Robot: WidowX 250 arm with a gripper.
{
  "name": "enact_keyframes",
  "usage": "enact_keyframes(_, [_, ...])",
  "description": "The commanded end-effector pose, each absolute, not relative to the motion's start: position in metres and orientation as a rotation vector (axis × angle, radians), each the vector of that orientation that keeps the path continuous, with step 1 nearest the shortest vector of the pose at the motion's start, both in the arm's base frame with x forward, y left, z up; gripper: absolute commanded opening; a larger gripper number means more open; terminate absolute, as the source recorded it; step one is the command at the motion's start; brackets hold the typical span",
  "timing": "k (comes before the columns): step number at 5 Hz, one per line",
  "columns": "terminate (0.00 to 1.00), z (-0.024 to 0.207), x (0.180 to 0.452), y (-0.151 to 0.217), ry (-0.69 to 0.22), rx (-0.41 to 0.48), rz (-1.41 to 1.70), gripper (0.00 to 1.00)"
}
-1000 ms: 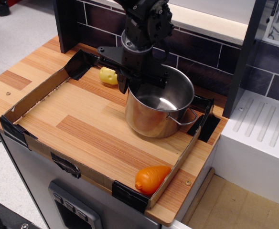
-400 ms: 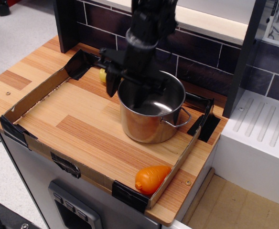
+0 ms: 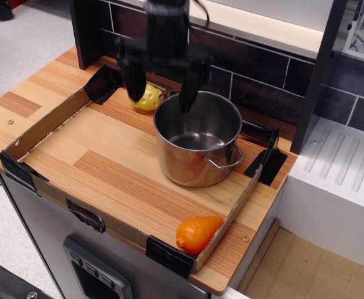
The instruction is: Upright metal pot
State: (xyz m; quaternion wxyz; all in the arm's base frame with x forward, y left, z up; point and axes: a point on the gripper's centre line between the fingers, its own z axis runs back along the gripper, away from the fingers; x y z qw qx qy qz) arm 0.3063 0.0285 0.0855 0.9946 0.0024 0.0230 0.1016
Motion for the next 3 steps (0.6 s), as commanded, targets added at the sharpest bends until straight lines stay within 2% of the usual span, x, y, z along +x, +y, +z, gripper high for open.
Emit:
enact_keyframes(1, [0.0, 0.1721, 0.3082, 0.024, -0.128, -0.019, 0.208, 1.0])
enact_keyframes(2, [0.0, 0.1721, 0.3082, 0.024, -0.128, -0.019, 0.208, 1.0])
enact_keyframes(3, [1.0, 0.1721, 0.3082, 0.024, -0.128, -0.019, 0.208, 1.0])
